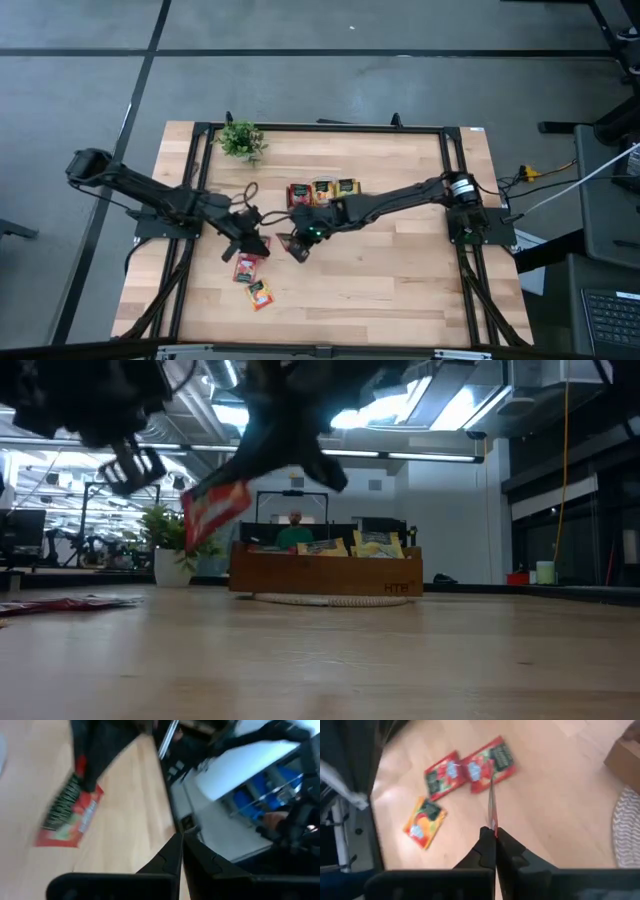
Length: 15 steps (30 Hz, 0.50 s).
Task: Pick & Place Tea
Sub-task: Put the red tea bag into the left section of the wooden organizer
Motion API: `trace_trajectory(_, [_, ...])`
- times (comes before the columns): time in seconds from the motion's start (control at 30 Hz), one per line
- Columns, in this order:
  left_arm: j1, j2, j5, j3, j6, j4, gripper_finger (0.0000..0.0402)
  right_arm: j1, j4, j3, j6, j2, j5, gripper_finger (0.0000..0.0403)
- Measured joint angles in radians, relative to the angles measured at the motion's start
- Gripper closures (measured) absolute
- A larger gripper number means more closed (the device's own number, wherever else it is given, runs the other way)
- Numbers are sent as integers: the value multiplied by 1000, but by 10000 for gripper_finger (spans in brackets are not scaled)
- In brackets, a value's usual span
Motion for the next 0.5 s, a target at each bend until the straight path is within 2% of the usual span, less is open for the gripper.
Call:
trace_trajectory(0.17, [0, -96, -50, 1, 19, 37, 392, 23, -16, 0, -22, -53, 0, 402])
trace_trajectory(0.33, [0, -125, -74, 53, 79, 57, 376, 52, -25, 22, -22, -73, 1, 402])
trace_trajectory(0.4, [1, -123, -81, 100, 104, -16, 365, 65, -43, 49, -24, -73, -5, 402])
trace_trajectory(0.5, [9, -100, -79, 210, 162, -260, 349, 80, -49, 86, -43, -74, -24, 402])
